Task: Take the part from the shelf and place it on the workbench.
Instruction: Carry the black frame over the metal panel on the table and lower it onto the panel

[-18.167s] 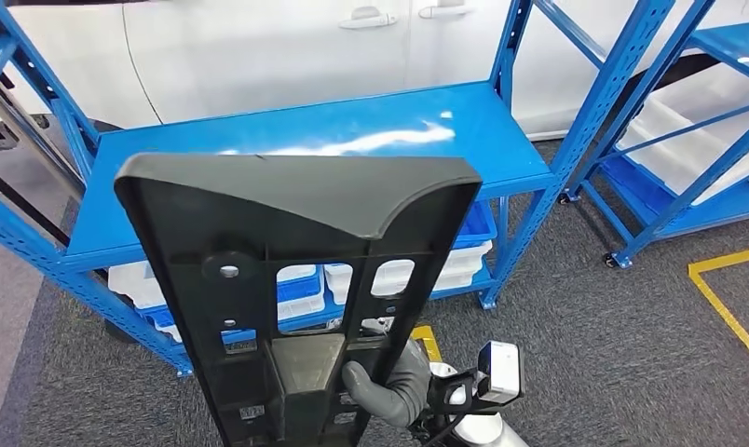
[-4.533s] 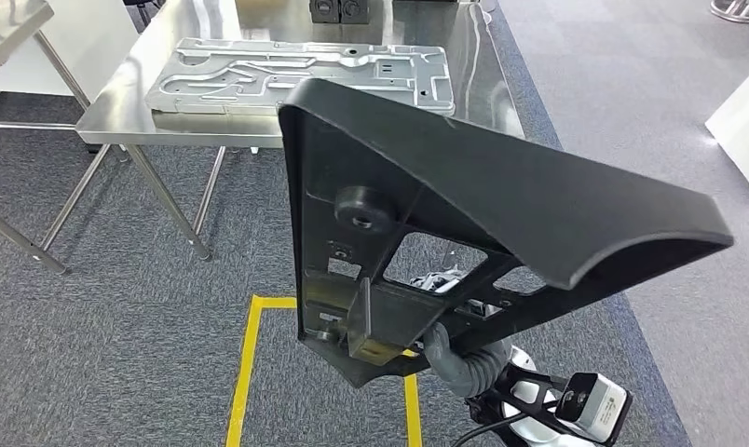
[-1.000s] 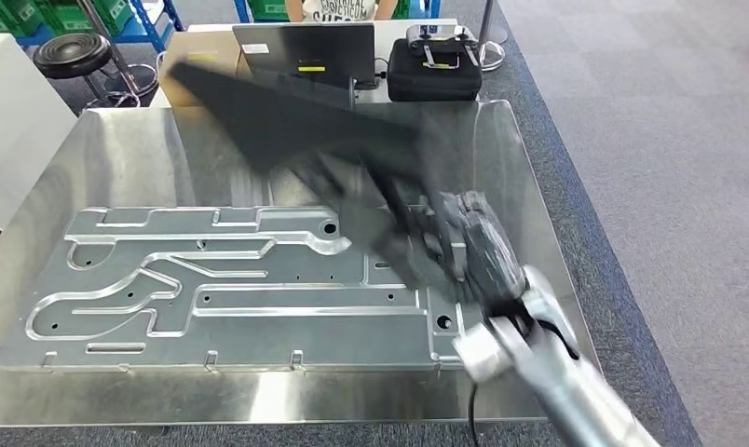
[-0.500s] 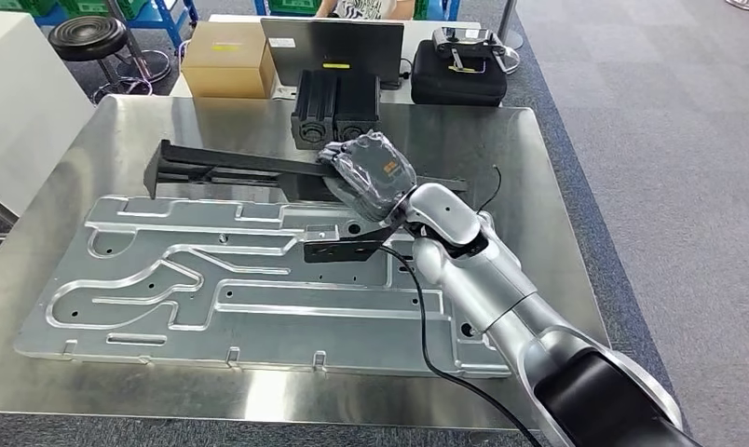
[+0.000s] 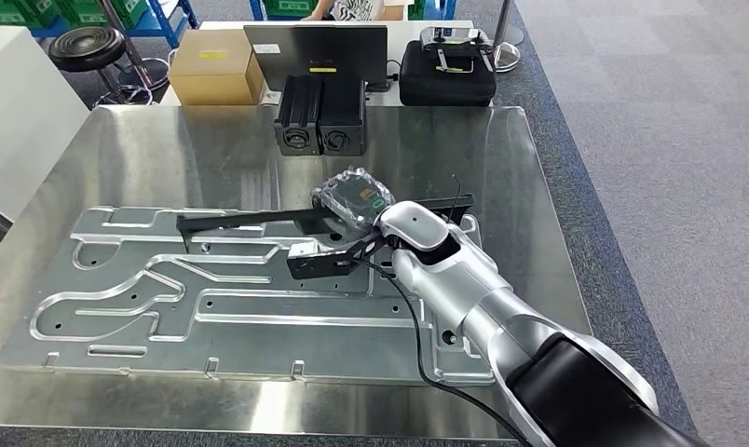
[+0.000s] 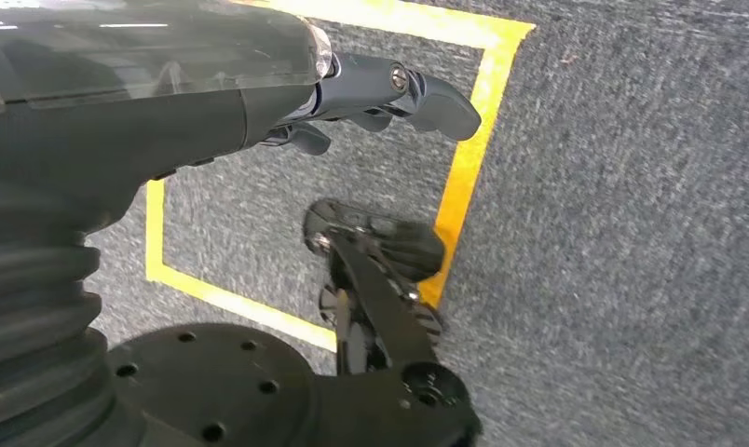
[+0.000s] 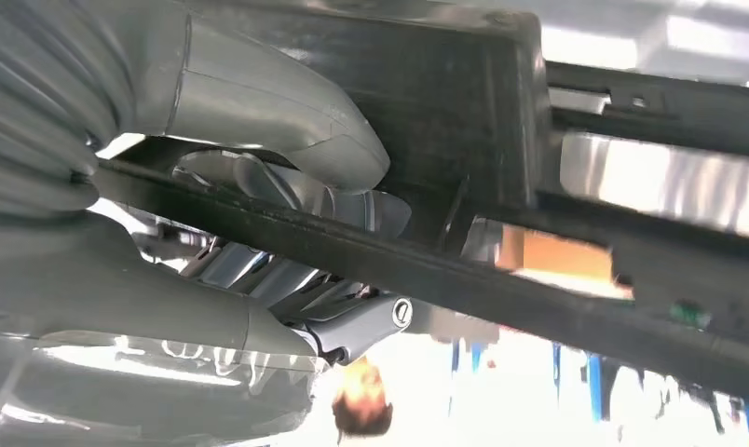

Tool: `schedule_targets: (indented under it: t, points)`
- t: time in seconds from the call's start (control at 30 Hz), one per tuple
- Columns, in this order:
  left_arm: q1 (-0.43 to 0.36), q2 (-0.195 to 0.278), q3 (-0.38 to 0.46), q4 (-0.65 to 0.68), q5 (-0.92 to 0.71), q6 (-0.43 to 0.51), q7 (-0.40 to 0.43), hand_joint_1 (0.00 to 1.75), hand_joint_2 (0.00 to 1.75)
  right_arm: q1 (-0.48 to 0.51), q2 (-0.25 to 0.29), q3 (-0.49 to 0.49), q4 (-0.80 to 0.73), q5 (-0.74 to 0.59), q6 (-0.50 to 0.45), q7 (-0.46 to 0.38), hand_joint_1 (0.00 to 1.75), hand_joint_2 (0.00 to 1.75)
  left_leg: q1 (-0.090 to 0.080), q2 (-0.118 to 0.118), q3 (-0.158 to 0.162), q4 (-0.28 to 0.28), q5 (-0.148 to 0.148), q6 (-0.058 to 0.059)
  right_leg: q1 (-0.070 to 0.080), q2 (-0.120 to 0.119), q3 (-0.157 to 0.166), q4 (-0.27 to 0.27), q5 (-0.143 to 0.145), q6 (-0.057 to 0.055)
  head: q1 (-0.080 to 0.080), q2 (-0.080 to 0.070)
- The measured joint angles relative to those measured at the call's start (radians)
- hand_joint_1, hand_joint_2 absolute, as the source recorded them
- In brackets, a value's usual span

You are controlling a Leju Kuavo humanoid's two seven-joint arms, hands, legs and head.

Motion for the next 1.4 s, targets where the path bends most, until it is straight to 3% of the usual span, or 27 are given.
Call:
schedule_targets:
  t: [0.07,0.13,0.27,0.33,0.4,0.47,0.5,0.53,0.6,0.67,0.77,0.9,0.93,1.0,1.03,1.07,1.1,1.17,1.3,1.33,1.4]
  points:
    - [0.001,0.000,-0.006,0.000,0.002,0.000,0.000,0.00,1.75,-0.001,0.016,0.013,0.033,0.007,0.014,0.005,1.75,1.75,0.003,0.001,0.056,-0.129,0.072,0.001,-0.001,0.003,0.002,0.008,-0.007,0.005,0.000,0.000]
    - [-0.001,0.001,-0.011,0.000,0.004,0.000,-0.001,0.00,1.75,-0.004,0.032,0.024,0.063,0.013,0.026,0.011,1.75,1.75,0.001,0.000,0.105,-0.233,0.108,0.010,0.002,0.005,0.000,0.017,-0.014,0.014,0.000,0.000]
    - [-0.001,-0.001,-0.013,0.000,0.007,-0.001,-0.004,0.00,1.75,-0.011,0.053,0.041,0.106,0.017,0.047,0.018,1.75,1.75,-0.001,0.000,0.117,-0.255,0.110,0.034,0.004,0.007,0.000,0.023,-0.021,0.033,0.000,0.000]
    - [-0.002,-0.002,-0.013,0.000,0.008,-0.001,-0.005,0.00,1.75,-0.019,0.061,0.048,0.122,0.020,0.054,0.020,1.75,1.75,0.002,0.003,0.121,-0.261,0.113,0.046,0.001,0.006,-0.025,0.081,-0.060,0.044,0.000,0.000]
    - [-0.002,-0.003,-0.014,0.000,0.009,-0.001,-0.006,0.00,1.75,-0.021,0.065,0.052,0.137,0.022,0.058,0.023,0.87,0.87,0.002,0.005,0.121,-0.262,0.114,0.053,-0.002,0.004,-0.085,0.213,-0.125,0.052,0.000,0.000]
    - [0.000,-0.002,-0.014,0.000,0.013,-0.001,-0.009,0.00,1.75,-0.020,0.068,0.056,0.151,0.025,0.061,0.026,0.00,0.00,0.002,0.006,0.122,-0.261,0.113,0.054,-0.004,0.003,-0.131,0.309,-0.153,0.056,0.000,0.000]
    - [0.001,-0.002,-0.014,0.000,0.014,-0.001,-0.011,0.00,1.75,-0.019,0.070,0.061,0.157,0.027,0.063,0.027,0.00,0.00,0.002,0.005,0.122,-0.261,0.113,0.053,-0.005,0.003,-0.128,0.302,-0.139,0.055,0.000,0.000]
    - [0.001,-0.003,-0.015,0.000,0.015,0.000,-0.013,0.00,1.75,-0.017,0.072,0.066,0.164,0.028,0.065,0.027,0.00,0.00,0.002,0.004,0.122,-0.260,0.113,0.053,-0.006,0.003,-0.105,0.255,-0.109,0.053,0.000,0.000]
    - [0.001,-0.005,-0.019,0.000,0.011,0.005,-0.016,0.00,1.75,-0.015,0.080,0.073,0.174,0.028,0.065,0.028,0.00,0.00,0.000,0.002,0.121,-0.257,0.111,0.048,-0.005,0.003,-0.033,0.110,-0.047,0.045,0.000,0.000]
    - [0.001,-0.006,-0.026,0.000,0.008,0.010,-0.016,0.00,1.75,-0.017,0.090,0.075,0.181,0.020,0.064,0.027,0.00,0.00,-0.003,0.001,0.120,-0.255,0.110,0.038,0.000,0.003,0.006,0.030,-0.025,0.036,0.000,0.000]
    - [0.002,-0.007,-0.032,0.000,0.011,0.015,-0.021,0.00,1.75,-0.016,0.096,0.076,0.188,0.004,0.063,0.023,0.00,0.00,-0.003,0.001,0.120,-0.259,0.113,0.025,0.007,0.004,0.005,0.025,-0.026,0.027,0.000,0.000]
    - [0.002,-0.008,-0.032,0.000,0.013,0.015,-0.022,0.00,1.75,-0.016,0.096,0.076,0.189,0.001,0.062,0.022,0.00,0.00,-0.002,0.001,0.121,-0.260,0.113,0.023,0.007,0.004,0.005,0.025,-0.026,0.025,0.000,0.000]
    - [0.002,-0.008,-0.032,0.000,0.014,0.015,-0.024,0.00,1.75,-0.017,0.098,0.076,0.191,-0.005,0.062,0.020,0.00,0.00,-0.001,0.002,0.114,-0.244,0.101,0.019,0.005,0.003,0.008,0.019,-0.022,0.019,0.000,0.000]
    - [0.005,-0.009,-0.033,0.000,0.018,0.014,-0.029,0.00,0.87,-0.017,0.104,0.076,0.198,-0.020,0.060,0.013,0.00,0.00,0.001,0.002,0.056,-0.114,0.043,0.007,0.001,0.001,0.013,0.009,-0.017,0.006,0.000,0.000]
    - [0.007,-0.009,-0.034,0.000,0.020,0.014,-0.031,0.00,0.44,-0.016,0.108,0.076,0.202,-0.032,0.059,0.008,0.00,0.00,0.003,0.003,0.041,-0.078,0.032,0.002,-0.001,0.000,0.016,0.005,-0.015,0.000,0.000,0.000]
    - [0.009,-0.009,-0.035,0.000,0.020,0.013,-0.032,0.00,0.00,-0.015,0.109,0.076,0.205,-0.042,0.058,0.003,0.00,0.00,0.004,0.003,0.044,-0.082,0.045,0.000,0.000,0.001,0.016,0.007,-0.017,0.002,0.000,0.000]
    - [0.010,-0.009,-0.035,0.000,0.020,0.012,-0.032,0.00,0.00,-0.014,0.109,0.075,0.207,-0.059,0.059,-0.005,0.00,0.00,0.004,0.003,0.078,-0.150,0.077,0.001,0.000,0.002,0.016,0.011,-0.020,0.006,0.000,0.000]
    - [0.009,-0.009,-0.036,0.000,0.020,0.008,-0.029,0.00,0.00,-0.014,0.110,0.066,0.207,-0.107,0.062,-0.034,0.00,0.00,0.001,0.002,0.122,-0.241,0.104,0.012,0.004,0.004,0.014,0.018,-0.024,0.015,0.000,0.000]
    - [0.011,-0.010,-0.041,0.000,0.020,0.001,-0.020,0.00,0.00,-0.012,0.106,0.023,0.195,-0.230,0.059,-0.114,0.00,0.00,0.000,0.001,0.125,-0.255,0.105,0.038,0.004,0.004,0.009,0.027,-0.033,0.037,0.000,0.000]
    - [0.011,-0.010,-0.043,0.000,0.020,0.000,-0.019,0.00,0.00,-0.012,0.104,0.009,0.188,-0.254,0.055,-0.130,0.00,0.00,0.002,0.002,0.126,-0.257,0.107,0.045,0.003,0.003,-0.001,0.051,-0.050,0.042,0.000,0.000]
    - [0.010,-0.010,-0.047,0.000,0.020,0.000,-0.018,0.00,0.00,-0.010,0.096,-0.017,0.175,-0.283,0.051,-0.149,0.00,0.00,0.002,0.003,0.126,-0.259,0.108,0.053,0.000,0.003,-0.052,0.162,-0.110,0.048,0.000,0.000]
